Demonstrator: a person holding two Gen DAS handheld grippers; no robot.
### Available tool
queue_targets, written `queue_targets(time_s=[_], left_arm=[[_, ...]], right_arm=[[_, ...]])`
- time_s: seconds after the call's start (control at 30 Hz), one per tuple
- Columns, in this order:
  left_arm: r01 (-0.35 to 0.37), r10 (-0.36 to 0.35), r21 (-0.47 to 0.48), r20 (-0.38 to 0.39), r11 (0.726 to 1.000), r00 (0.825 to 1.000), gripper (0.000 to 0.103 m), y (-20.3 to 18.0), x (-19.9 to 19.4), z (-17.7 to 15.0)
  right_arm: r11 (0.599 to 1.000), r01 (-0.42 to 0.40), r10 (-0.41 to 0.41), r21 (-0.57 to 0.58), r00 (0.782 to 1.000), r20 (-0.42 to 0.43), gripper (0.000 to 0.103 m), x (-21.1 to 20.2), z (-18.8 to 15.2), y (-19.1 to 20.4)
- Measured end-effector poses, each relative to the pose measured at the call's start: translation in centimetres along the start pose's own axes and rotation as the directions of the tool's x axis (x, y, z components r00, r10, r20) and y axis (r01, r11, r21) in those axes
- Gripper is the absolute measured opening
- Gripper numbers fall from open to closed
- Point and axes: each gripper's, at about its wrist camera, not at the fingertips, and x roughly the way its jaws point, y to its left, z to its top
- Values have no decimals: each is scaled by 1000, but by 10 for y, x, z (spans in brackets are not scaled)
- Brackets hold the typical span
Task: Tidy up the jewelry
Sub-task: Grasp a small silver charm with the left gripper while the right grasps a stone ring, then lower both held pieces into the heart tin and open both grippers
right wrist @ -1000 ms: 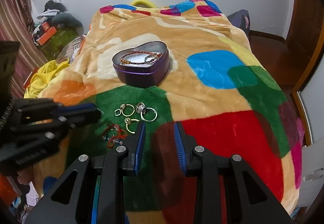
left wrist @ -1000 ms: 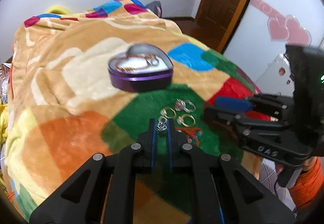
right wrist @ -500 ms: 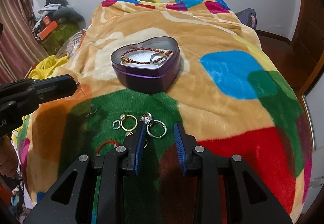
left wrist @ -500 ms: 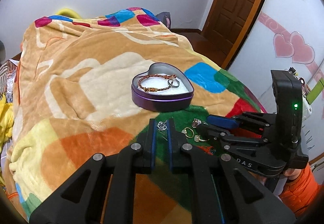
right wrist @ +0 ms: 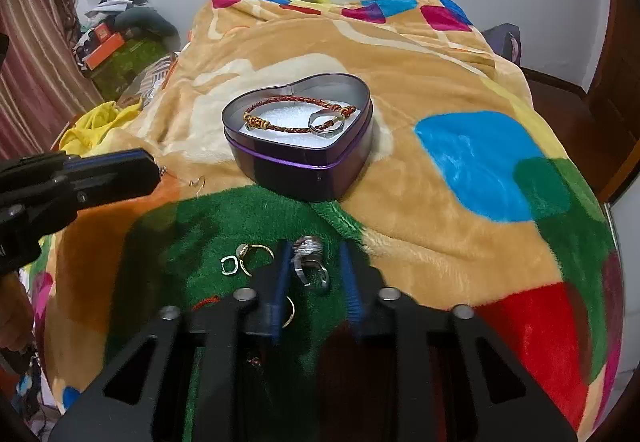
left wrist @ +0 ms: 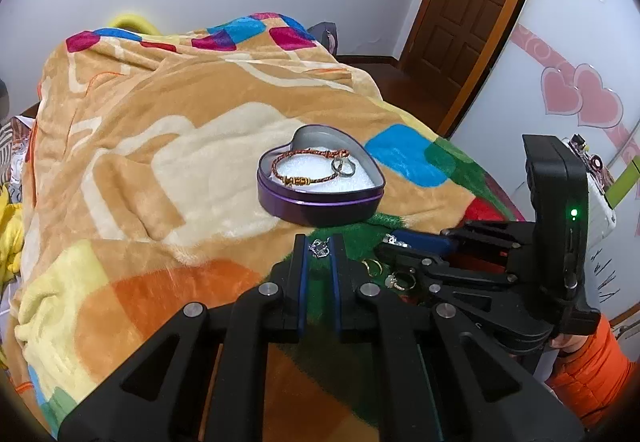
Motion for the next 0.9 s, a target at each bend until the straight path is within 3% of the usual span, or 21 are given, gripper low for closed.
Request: queue_targets(time_s=[0.37, 0.9], left_arm=[[-18, 17, 11, 58, 1000, 998, 9, -4, -13, 21], [-8, 5, 17, 165, 1000, 986, 9, -5, -26, 62]], right_arm=[[1000, 17, -17, -2, 995, 103, 14, -32, 13, 4], [1000, 6, -2, -15, 964, 266, 14, -62, 54, 13]])
